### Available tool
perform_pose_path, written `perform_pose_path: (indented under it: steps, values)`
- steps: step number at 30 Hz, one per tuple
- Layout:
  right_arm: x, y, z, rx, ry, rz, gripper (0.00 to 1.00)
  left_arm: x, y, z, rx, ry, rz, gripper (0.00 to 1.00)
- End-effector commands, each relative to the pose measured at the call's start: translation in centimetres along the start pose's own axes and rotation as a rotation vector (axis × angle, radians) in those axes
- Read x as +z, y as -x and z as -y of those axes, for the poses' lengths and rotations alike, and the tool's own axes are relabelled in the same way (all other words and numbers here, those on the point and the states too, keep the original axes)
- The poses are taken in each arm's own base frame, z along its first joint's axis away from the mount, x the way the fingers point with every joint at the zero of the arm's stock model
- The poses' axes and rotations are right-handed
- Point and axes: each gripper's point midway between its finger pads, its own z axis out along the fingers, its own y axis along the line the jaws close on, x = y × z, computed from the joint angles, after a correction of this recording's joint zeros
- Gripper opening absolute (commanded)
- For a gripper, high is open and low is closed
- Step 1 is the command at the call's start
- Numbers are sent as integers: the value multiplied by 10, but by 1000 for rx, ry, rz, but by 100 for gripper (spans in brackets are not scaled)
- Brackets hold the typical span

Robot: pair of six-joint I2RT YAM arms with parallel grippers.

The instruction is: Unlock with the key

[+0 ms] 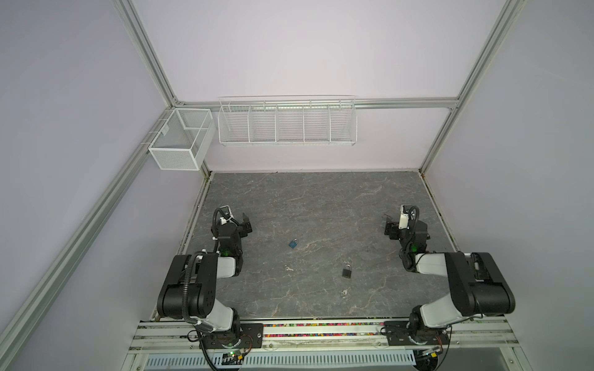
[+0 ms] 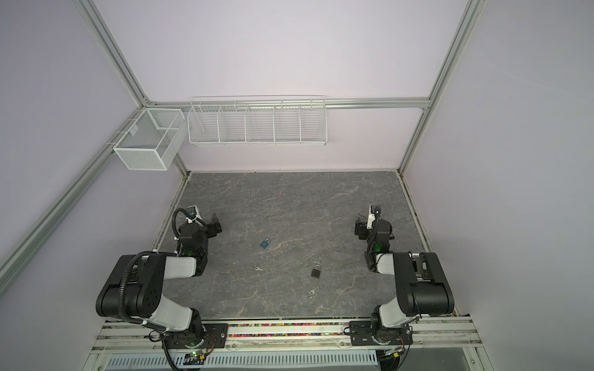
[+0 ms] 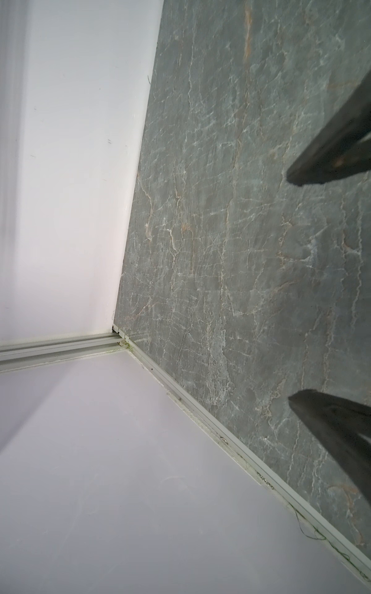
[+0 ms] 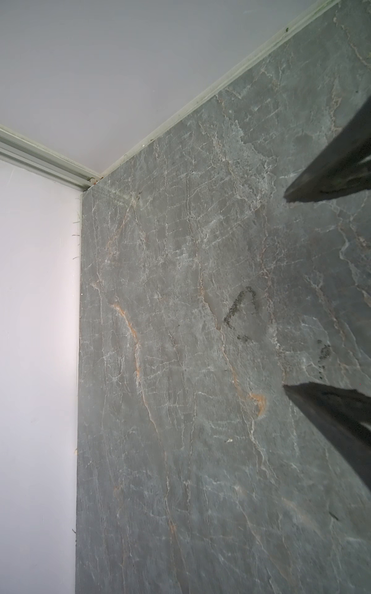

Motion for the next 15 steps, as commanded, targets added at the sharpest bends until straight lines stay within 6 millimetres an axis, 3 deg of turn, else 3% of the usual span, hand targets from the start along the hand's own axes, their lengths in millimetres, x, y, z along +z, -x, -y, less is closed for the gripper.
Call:
perform_pose_path:
  steps: [1,15]
  values:
    - [-1,2,0,-19,9,15,89,2,1,2,17,-6,1,99]
    - [-2,2,0,-19,9,20,89,2,1,2,17,-6,1,99]
